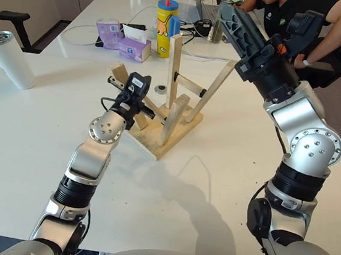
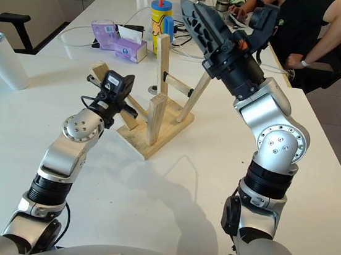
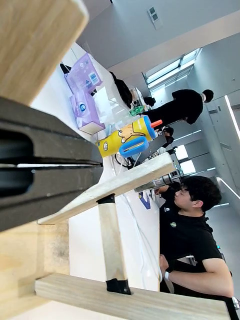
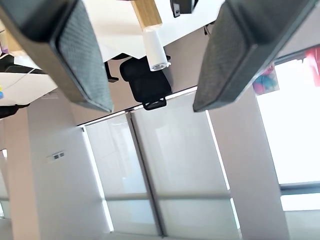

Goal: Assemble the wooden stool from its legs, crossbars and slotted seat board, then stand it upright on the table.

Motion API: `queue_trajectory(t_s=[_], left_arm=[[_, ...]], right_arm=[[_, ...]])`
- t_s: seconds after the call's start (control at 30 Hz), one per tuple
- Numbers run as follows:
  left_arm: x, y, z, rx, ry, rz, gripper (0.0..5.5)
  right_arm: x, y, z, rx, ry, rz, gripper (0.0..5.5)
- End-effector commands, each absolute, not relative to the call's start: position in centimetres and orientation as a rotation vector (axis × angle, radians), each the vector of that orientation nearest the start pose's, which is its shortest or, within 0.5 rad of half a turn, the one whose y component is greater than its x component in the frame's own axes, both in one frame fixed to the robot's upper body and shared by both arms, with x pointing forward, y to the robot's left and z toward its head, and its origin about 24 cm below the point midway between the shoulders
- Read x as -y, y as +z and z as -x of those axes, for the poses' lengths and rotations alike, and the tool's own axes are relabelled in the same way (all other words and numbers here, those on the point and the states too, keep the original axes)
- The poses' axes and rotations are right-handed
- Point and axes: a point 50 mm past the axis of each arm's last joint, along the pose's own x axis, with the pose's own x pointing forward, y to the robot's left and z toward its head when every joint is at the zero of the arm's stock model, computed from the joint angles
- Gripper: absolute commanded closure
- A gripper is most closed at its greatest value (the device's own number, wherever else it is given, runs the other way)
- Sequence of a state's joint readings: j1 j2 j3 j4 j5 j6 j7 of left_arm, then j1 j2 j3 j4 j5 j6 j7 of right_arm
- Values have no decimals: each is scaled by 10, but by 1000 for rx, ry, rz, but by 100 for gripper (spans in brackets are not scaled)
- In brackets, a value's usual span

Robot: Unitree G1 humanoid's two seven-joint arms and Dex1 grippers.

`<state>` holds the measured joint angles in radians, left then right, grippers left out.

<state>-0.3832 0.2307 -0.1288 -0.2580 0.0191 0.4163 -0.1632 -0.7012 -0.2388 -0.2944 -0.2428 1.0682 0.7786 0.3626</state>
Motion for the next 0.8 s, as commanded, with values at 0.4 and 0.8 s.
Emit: queue_trajectory(t_s=[0.4, 0.8], left_arm=[[-102, 269, -358, 415, -328, -395, 550], [-115, 49, -298, -209, -513, -800, 550]], right_arm=[[133, 260, -298, 305, 878, -594, 253], [136, 255, -299, 282, 846, -624, 253]])
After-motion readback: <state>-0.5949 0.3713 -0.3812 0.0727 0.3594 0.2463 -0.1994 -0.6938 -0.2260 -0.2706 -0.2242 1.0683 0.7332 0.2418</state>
